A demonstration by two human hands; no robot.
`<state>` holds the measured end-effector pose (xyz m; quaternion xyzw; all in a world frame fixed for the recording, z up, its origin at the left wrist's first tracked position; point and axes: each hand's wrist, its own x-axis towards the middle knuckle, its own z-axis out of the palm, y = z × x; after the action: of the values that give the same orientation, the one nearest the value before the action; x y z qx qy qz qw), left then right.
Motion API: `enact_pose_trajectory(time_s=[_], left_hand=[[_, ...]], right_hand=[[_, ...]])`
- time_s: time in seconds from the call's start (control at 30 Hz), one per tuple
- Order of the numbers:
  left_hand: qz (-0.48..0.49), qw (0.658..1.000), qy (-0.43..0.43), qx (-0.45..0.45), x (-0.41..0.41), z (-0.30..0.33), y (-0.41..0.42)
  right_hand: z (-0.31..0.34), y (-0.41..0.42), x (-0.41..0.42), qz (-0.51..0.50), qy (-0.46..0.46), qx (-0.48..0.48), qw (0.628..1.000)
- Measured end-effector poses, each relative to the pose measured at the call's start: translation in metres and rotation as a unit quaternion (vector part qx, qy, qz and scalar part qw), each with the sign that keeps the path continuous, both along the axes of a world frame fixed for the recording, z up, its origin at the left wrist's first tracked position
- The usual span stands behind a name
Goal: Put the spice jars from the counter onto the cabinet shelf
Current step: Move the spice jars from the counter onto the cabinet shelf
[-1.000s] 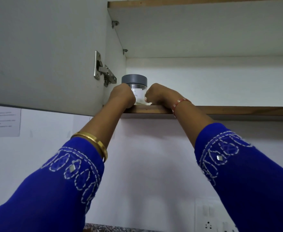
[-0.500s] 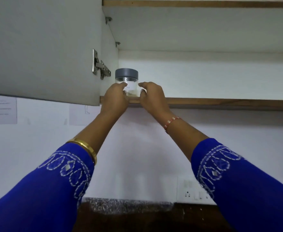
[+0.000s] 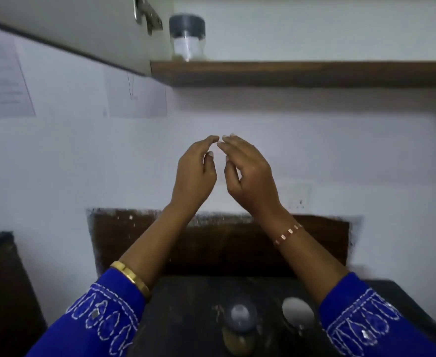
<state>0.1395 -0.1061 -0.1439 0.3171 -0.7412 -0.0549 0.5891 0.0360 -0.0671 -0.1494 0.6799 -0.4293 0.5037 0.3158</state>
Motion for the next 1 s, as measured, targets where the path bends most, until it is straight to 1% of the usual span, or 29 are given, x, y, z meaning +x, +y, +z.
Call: enact_pose_trajectory(time_s=[0.1, 0.2, 0.27, 0.37, 0.43, 0.5, 0.6, 0.7, 0.77, 0.87, 0.93, 1.0], left_hand=[[-0.022, 0.999, 0.001, 0.048, 0.005, -0.047, 0.018], [-0.048, 0.994, 0.006, 0.094, 0.015, -0.093, 0.032], [-0.055, 0.990, 0.010, 0.129, 0.024, -0.125, 0.040], [-0.040, 0.976, 0.030, 0.211, 0.037, -0.170, 0.053], [-0.033, 0.961, 0.035, 0.272, 0.044, -0.200, 0.064], [-0.025, 0.941, 0.034, 0.335, 0.049, -0.227, 0.076], [-0.009, 0.917, 0.027, 0.398, 0.053, -0.265, 0.089], [-0.026, 0.882, 0.016, 0.471, 0.055, -0.294, 0.101], [-0.028, 0.860, 0.017, 0.510, 0.054, -0.308, 0.106], [-0.030, 0.825, 0.025, 0.564, 0.052, -0.322, 0.113], [-0.041, 0.813, 0.013, 0.581, 0.052, -0.331, 0.115], [-0.053, 0.809, 0.012, 0.585, 0.052, -0.337, 0.117]], right_hand=[[-0.057, 0.023, 0.001, 0.024, -0.071, 0.052, 0.996], [-0.117, 0.044, 0.001, 0.042, -0.110, 0.128, 0.985], [-0.157, 0.056, 0.003, 0.046, -0.136, 0.176, 0.974], [-0.208, 0.073, 0.008, 0.037, -0.194, 0.248, 0.948], [-0.234, 0.088, 0.012, 0.030, -0.232, 0.334, 0.913], [-0.255, 0.101, 0.016, 0.031, -0.253, 0.441, 0.861], [-0.294, 0.110, 0.018, 0.009, -0.218, 0.541, 0.812], [-0.320, 0.119, 0.022, 0.008, -0.206, 0.619, 0.758], [-0.328, 0.125, 0.025, 0.016, -0.224, 0.646, 0.729], [-0.337, 0.129, 0.027, 0.033, -0.250, 0.655, 0.712], [-0.342, 0.129, 0.029, 0.031, -0.262, 0.640, 0.721], [-0.342, 0.129, 0.032, 0.029, -0.289, 0.616, 0.732]])
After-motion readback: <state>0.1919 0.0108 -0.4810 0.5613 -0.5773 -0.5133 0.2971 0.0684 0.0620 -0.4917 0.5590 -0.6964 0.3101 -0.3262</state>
